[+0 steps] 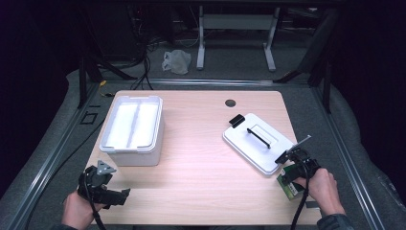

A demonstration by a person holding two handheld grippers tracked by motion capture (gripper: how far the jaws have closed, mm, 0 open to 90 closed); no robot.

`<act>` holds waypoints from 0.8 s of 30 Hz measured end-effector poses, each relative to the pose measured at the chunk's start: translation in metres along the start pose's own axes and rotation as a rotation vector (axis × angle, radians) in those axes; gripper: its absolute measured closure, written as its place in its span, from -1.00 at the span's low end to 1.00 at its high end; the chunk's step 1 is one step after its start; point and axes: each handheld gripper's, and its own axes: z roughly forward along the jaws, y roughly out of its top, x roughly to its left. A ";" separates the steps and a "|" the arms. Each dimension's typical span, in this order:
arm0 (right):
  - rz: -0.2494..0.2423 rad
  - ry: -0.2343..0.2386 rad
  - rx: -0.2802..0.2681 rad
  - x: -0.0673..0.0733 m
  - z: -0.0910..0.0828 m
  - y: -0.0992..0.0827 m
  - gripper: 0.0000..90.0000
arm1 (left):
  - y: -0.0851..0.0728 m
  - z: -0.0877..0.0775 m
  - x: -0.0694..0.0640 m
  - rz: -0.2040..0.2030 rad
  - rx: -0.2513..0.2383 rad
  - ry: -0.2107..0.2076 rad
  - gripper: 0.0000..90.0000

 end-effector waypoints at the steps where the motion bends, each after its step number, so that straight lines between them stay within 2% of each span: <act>1: -0.001 -0.002 0.002 0.000 0.000 0.000 -0.73 | 0.000 0.000 0.000 -0.001 -0.001 0.001 -1.00; 3: 0.002 0.015 -0.001 0.000 -0.004 -0.001 -0.87 | 0.000 -0.001 0.000 -0.005 -0.004 -0.001 -1.00; 7: -0.005 0.000 -0.018 0.001 -0.016 -0.003 -0.99 | 0.000 -0.003 0.001 -0.011 -0.010 -0.008 -1.00; 10: -0.011 -0.011 -0.016 0.002 -0.021 -0.003 -1.00 | 0.001 -0.005 0.002 -0.017 -0.016 -0.015 -1.00; 14: -0.028 -0.039 -0.044 0.006 -0.034 -0.004 -1.00 | 0.004 -0.010 0.002 0.006 -0.015 0.014 -0.99; 17: -0.030 -0.050 -0.066 0.006 -0.042 -0.005 -1.00 | 0.011 -0.016 0.005 0.001 -0.027 0.004 -0.99; 20: -0.028 -0.048 -0.074 0.006 -0.046 -0.004 -1.00 | 0.021 -0.023 0.010 -0.015 -0.045 -0.031 -1.00; 23: -0.031 -0.050 -0.088 0.007 -0.051 -0.004 -1.00 | 0.040 -0.033 0.017 -0.022 -0.080 -0.054 -1.00; 24: -0.031 -0.050 -0.088 0.007 -0.051 -0.004 -1.00 | 0.040 -0.033 0.017 -0.022 -0.080 -0.054 -1.00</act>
